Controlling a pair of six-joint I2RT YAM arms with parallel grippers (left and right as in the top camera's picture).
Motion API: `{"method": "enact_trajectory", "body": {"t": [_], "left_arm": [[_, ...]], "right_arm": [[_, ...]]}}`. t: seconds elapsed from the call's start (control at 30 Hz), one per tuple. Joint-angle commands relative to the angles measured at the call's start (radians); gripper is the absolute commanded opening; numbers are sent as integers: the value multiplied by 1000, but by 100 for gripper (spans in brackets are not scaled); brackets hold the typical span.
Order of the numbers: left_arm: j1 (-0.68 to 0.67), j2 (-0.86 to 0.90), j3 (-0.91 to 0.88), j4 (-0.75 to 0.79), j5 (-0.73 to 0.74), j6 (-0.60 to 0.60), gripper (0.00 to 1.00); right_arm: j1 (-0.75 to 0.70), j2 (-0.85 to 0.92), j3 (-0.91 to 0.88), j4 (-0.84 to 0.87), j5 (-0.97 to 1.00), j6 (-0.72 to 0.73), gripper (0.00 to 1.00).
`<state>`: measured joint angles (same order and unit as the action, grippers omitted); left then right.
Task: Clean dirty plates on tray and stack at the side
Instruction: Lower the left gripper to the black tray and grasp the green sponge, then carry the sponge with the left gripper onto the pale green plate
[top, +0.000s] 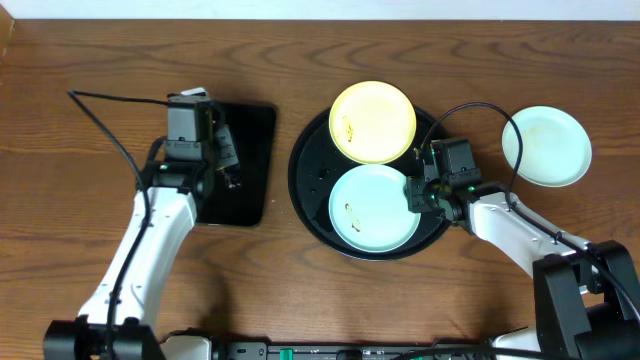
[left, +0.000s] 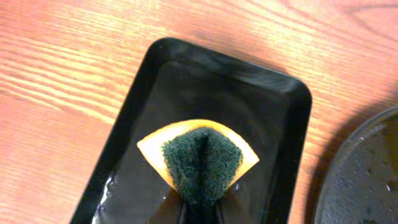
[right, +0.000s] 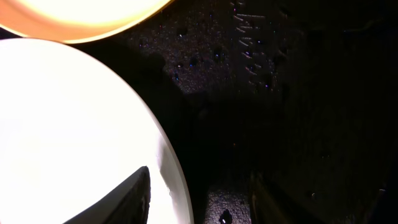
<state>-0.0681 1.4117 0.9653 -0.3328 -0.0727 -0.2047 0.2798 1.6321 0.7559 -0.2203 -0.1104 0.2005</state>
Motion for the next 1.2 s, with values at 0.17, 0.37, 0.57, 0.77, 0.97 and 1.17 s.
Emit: {"method": "enact_trajectory", "body": {"t": [0.17,0.37,0.57,0.77,0.97,1.17], "left_arm": [[101,55,188,-226,200,75,7],[117,79,261,-280,215,135,7],[115,100,239,-274,211,160,8],[114,161,232,-259,212,160,8],[114,262,232,-234,212,188,7],[84,264,243,-202,225,197,7]], "right_arm": [[2,11,-6,0,9,-27,51],[2,11,-7,0,8,-27,51],[2,11,-7,0,8,-27,52],[2,11,-7,0,8,-46,55],[2,11,-7,0,4,-45,44],[2,11,-7,0,5,-45,11]]}}
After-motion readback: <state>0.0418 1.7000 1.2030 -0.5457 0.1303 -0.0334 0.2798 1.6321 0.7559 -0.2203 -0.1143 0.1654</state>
